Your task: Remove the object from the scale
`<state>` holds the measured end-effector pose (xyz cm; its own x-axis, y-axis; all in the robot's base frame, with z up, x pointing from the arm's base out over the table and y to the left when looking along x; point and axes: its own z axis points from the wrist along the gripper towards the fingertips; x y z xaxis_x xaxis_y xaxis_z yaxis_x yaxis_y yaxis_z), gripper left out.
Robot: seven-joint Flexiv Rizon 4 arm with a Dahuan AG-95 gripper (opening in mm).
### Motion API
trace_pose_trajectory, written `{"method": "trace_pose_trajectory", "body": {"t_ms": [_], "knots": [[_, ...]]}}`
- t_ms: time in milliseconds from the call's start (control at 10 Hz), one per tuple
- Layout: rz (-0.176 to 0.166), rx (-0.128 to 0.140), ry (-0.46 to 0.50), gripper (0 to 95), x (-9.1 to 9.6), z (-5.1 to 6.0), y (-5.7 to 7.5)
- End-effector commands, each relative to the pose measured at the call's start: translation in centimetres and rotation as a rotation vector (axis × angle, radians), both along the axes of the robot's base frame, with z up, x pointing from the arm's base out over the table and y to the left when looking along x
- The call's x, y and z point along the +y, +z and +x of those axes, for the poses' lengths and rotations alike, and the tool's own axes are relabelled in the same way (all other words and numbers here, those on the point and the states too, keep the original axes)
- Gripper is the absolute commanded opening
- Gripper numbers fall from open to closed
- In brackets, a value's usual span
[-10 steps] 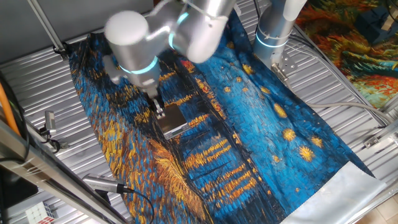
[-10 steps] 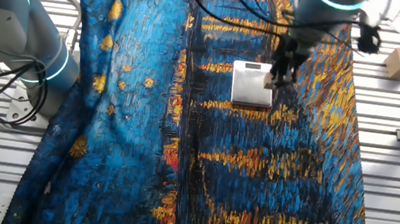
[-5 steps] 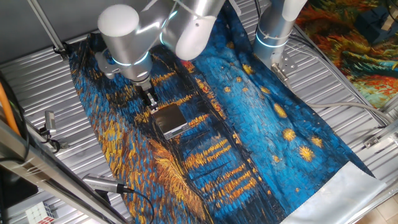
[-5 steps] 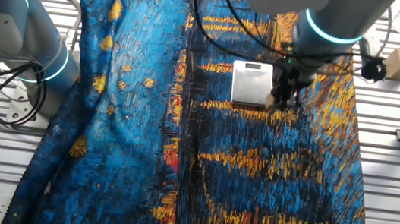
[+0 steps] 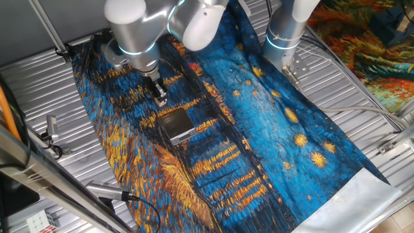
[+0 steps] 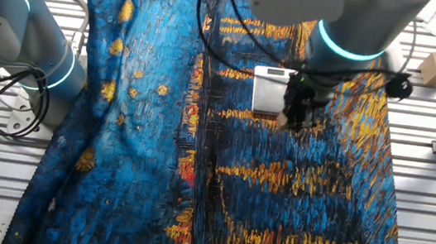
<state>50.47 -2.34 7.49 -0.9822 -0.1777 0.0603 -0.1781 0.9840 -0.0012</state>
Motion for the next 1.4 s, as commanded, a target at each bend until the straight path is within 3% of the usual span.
{"method": "trace_pose_trajectory", "body": {"t_ms": [100,400,800,900,1000,1300,1400], "knots": [[0.001,-0.001,-0.014,38.0,0.0,-0.3,0.0],[0.012,-0.015,0.01,95.0,-0.1,-0.5,0.1],[0.013,-0.024,0.026,95.0,-0.1,-0.5,0.1],[0.018,-0.032,0.03,76.0,-0.1,-0.4,0.2],[0.017,-0.032,0.013,0.0,-0.1,0.0,0.5],[0.021,-0.014,0.038,0.0,0.4,1.5,1.3],[0.018,-0.01,0.04,0.0,1.5,2.6,1.7]]}}
